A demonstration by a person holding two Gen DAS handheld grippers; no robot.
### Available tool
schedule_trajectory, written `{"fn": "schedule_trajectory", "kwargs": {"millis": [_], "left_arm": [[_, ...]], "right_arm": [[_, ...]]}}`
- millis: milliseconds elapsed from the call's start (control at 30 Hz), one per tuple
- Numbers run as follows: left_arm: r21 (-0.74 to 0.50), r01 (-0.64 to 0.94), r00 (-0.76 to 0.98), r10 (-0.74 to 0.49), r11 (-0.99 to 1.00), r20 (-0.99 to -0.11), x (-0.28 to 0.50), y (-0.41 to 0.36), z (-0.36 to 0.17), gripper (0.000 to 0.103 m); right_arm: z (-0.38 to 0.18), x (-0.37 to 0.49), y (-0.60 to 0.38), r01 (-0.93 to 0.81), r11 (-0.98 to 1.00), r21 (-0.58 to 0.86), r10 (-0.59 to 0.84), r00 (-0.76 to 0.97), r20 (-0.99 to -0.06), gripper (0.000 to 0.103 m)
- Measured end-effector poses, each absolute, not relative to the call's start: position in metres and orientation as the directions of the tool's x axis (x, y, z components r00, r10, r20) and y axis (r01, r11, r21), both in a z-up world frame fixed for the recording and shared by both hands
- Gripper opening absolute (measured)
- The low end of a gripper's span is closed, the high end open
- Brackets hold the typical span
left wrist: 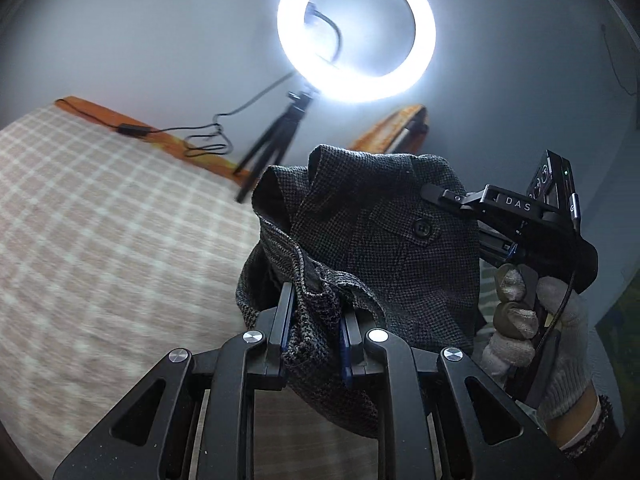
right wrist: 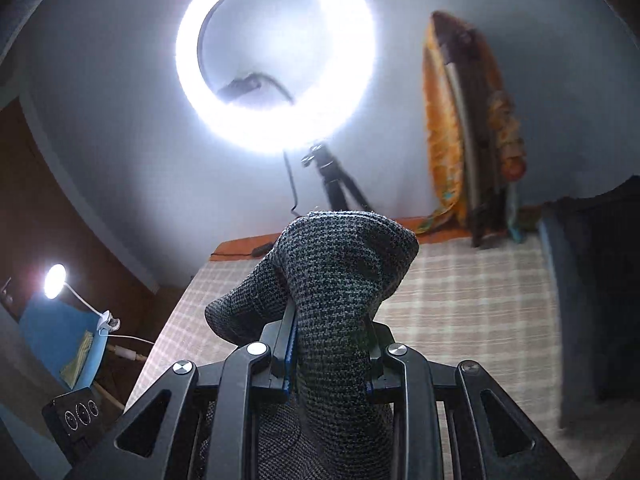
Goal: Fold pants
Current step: 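Carry the folded shorts with both grippers onto the black clothes stack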
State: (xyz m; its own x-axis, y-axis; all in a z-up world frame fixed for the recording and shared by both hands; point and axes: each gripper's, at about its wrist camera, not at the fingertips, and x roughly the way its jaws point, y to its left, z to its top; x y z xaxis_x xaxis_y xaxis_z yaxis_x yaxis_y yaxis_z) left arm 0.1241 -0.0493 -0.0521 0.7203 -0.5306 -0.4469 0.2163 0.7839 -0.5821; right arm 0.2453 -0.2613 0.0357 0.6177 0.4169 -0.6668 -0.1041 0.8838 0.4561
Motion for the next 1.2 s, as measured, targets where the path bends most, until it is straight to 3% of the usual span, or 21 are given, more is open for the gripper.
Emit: {"fn": "schedule_trajectory", "kwargs": {"millis": [800,1200], "left_arm": [[-0.487,0.48,0.63,-0.673,0.73,-0.388,0.176,-0.301,-0.017,0.017],[-0.415,0.481,0.634,-0.634,0.772,-0.443,0.228,-0.364,-0.061,0.017]], "right_arm": [[0.086,0.236,-0.509,0.035,0.945,0.325,0.19,0.751,-0.633,0.023],[0.033,0.297,-0.567,-0.045,0.951,0.307,0.24,0.732,-0.637,0.024]]}}
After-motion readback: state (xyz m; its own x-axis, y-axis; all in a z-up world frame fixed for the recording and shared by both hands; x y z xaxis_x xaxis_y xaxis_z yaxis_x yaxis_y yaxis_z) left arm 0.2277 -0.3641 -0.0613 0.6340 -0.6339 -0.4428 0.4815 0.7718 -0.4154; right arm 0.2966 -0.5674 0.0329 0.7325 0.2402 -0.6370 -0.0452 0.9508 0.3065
